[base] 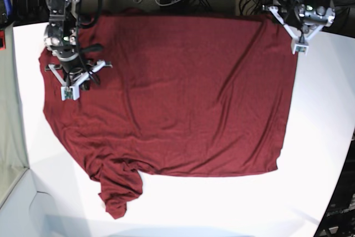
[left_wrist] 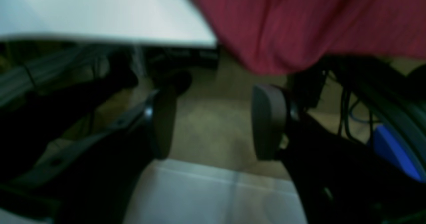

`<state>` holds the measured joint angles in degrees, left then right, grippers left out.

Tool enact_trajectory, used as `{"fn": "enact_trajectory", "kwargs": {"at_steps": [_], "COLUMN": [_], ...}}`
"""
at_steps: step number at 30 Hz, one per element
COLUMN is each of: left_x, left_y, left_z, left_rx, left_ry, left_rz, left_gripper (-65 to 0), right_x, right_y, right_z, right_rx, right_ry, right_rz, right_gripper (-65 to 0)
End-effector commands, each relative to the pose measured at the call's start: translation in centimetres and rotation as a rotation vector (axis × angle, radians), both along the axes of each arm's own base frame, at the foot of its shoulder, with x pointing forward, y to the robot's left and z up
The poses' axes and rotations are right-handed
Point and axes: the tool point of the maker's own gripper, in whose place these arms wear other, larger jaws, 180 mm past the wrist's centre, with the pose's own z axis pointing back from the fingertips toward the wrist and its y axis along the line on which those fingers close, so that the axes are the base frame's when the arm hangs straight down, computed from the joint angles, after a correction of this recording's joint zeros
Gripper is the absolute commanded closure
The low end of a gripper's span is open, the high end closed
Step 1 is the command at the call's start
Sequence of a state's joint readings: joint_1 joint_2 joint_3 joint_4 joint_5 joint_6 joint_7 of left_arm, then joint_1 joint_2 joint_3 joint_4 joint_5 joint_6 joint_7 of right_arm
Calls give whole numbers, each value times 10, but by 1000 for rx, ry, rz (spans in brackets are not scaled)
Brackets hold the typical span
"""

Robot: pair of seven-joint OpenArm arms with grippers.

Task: Layout the t-shirt on the table in an organized manner, then fold the t-shirt properly
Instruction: 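Grasp the shirt edge with the left gripper and drag it toward the hem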

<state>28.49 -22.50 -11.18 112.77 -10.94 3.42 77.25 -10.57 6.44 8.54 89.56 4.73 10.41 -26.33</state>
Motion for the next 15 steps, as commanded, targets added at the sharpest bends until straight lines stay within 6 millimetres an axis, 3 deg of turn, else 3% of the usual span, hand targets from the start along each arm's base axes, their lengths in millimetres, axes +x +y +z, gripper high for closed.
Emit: {"fn": "enact_trajectory", "kwargs": {"at_steps": [1,4,10,15], "left_x": [17,30,83,118], "left_y": [11,21,19,7], "left_z": [13,21,40,14], "left_rx": [30,41,24,-23], "left_ry": [-63,-112,-236,-191], "left_rz": [14,46,59,70], "left_gripper": [-352,-352,-352,-352], "right_x": [8,8,9,9], "right_y": [-2,-2,-1,1], "right_z": [12,12,12,13], "right_rx": [-7,-7,-6,-4], "right_ry": [-50,-50,-50,-53], "right_rz": [-2,-2,2,4], "right_gripper": [0,0,0,0]}}
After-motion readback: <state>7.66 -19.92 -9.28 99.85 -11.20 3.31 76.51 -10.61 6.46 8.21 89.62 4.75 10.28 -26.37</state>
